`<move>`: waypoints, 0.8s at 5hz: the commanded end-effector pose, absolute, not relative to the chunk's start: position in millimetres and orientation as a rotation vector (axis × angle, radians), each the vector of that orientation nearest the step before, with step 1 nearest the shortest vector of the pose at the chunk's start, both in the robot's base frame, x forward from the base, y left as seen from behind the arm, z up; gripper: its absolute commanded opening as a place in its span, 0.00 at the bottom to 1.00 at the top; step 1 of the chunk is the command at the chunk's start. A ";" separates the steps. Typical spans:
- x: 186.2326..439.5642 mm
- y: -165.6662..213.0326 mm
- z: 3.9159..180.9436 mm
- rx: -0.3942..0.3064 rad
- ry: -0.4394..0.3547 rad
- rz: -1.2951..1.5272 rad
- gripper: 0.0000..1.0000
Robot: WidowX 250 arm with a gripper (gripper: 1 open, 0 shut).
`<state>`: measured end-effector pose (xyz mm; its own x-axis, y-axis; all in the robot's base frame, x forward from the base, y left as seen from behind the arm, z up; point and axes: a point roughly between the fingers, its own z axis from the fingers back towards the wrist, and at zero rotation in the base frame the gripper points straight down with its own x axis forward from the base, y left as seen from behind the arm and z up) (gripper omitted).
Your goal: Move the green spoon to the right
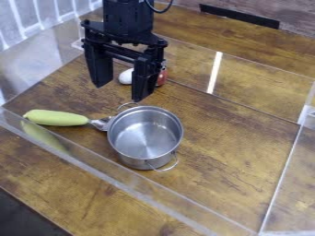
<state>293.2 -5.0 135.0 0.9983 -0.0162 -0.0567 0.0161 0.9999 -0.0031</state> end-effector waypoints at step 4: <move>285.1 73.5 107.3 0.060 0.065 -0.557 1.00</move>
<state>282.8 70.0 98.7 0.8433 -0.5280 -0.1004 0.5318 0.8467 0.0141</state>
